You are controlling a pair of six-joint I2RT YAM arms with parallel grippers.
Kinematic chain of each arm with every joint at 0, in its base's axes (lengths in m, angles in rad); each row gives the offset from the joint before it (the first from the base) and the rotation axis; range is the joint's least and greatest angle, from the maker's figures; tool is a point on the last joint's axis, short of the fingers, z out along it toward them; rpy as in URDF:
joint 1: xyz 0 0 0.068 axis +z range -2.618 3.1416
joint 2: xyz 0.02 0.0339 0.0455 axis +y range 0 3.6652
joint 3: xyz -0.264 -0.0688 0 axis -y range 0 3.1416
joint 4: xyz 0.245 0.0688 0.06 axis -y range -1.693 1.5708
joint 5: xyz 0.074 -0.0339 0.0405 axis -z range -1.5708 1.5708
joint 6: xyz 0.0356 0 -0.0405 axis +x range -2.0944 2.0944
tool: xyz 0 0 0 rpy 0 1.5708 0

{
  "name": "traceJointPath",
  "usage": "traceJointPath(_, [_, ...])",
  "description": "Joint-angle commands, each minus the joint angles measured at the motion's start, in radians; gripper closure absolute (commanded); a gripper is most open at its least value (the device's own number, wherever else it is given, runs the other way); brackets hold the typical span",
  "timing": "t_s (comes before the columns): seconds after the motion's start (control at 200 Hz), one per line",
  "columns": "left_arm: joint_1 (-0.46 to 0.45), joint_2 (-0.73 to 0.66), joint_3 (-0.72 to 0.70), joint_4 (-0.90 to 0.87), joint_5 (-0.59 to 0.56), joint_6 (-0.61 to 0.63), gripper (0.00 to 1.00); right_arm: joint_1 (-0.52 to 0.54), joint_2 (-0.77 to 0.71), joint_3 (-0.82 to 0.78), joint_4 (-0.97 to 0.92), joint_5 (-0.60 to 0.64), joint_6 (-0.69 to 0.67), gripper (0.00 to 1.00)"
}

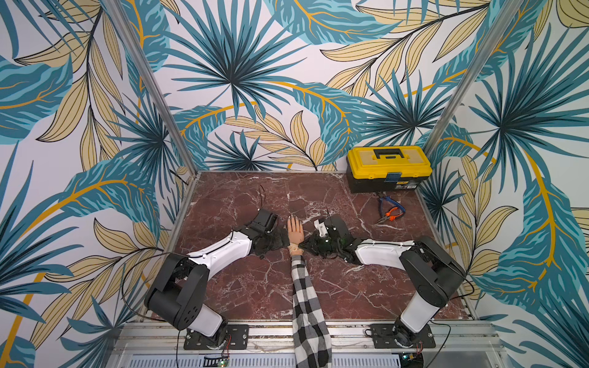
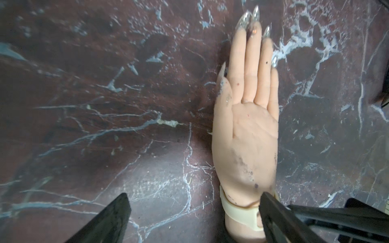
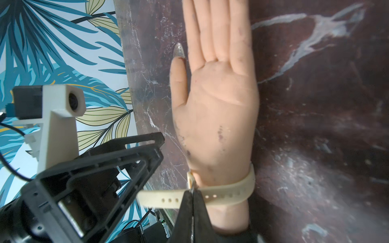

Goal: Take off the watch
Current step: Untie the watch from the hand, then take off the watch from the hand.

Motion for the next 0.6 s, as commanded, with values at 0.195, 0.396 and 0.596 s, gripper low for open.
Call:
traceJointPath(0.195, [0.026, -0.02, -0.02, -0.008, -0.007, 0.02, 0.02, 0.008, -0.044, 0.077, -0.073, -0.032, -0.035, 1.0])
traceJointPath(0.396, [0.036, -0.02, -0.021, -0.01, -0.011, 0.025, 0.02, 0.008, -0.046, 0.128, -0.107, -0.041, -0.046, 1.0])
traceJointPath(0.596, [0.069, -0.025, -0.023, -0.009, -0.011, 0.035, 0.01, 0.008, -0.054, 0.192, -0.145, -0.054, -0.055, 1.0])
